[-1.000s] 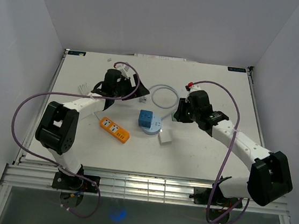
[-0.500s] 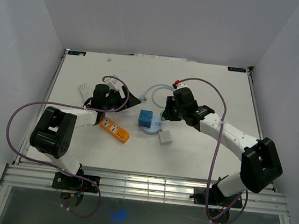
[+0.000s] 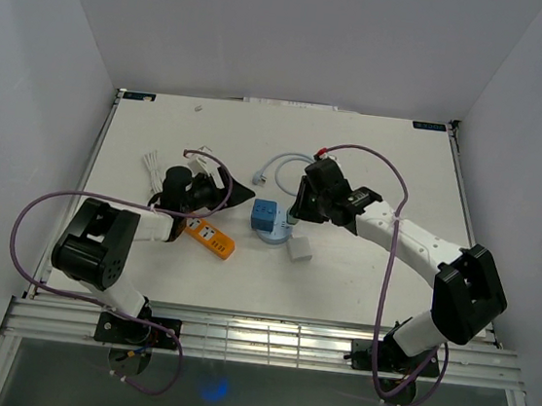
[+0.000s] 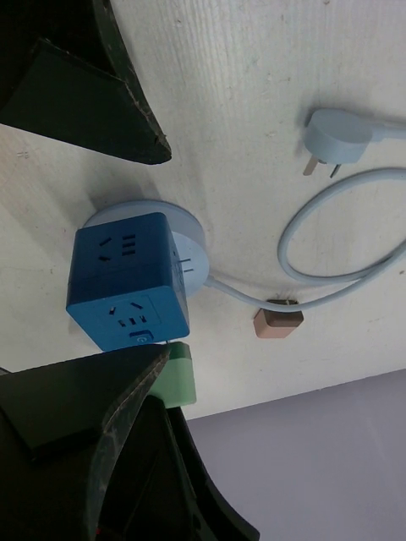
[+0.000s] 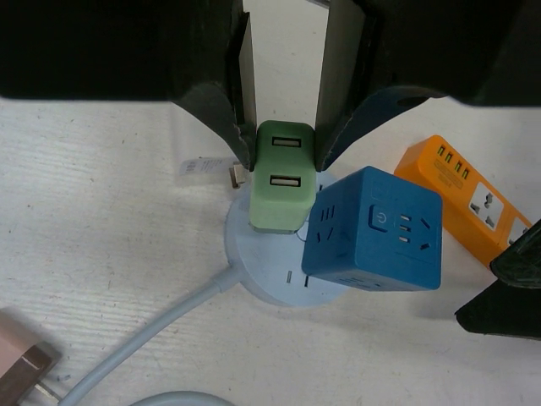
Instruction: Insert the plug
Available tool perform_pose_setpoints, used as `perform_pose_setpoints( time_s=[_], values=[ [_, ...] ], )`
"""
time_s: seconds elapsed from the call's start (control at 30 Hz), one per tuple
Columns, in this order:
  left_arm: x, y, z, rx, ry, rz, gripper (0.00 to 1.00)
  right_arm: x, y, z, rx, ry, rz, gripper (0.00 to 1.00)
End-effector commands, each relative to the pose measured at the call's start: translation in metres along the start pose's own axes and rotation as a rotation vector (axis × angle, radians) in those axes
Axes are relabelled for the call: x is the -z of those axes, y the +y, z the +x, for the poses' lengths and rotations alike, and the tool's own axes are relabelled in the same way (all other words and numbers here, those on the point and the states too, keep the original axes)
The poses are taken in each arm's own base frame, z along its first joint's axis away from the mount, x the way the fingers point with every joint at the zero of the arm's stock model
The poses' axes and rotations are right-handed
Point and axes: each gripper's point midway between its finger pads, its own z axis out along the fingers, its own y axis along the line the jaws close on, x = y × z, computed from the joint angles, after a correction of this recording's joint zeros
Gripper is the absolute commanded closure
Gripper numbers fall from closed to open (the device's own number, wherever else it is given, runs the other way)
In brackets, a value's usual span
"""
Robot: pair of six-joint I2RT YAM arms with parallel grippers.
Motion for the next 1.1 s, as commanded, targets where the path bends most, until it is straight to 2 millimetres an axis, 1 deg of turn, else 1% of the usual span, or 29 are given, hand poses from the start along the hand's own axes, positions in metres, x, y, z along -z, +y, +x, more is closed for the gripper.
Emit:
perform_pose_setpoints(
  time_s=[0.0,0.2,0.37,0.53,0.97,1.07],
  values=[
    [0.008,-0.034,-0.019,-0.087,-0.06,0.116,0.02,0.002,0.015,-0.006,-0.072,-0.011,-0.004,0.92],
    [0.007,-0.034,-0.017,-0.095,-0.058,0.131,0.02,-0.005,0.018,-0.003,-0.082,-0.005,0.004,0.92],
    [0.006,-0.035,-0.015,-0.093,-0.048,0.145,0.02,-0.009,0.015,-0.005,-0.099,-0.025,0.028,0.92],
    [0.006,-0.037,-0.014,-0.092,-0.044,0.157,0.02,-0.014,0.012,-0.002,-0.103,-0.025,0.041,0.92],
    [0.007,-0.042,-0.012,-0.086,-0.029,0.183,0.02,-0.024,0.016,0.0,-0.102,-0.025,0.031,0.92],
    [0.007,-0.042,-0.011,-0.083,-0.027,0.184,0.02,-0.026,0.015,0.002,-0.104,-0.021,0.038,0.92]
  ],
)
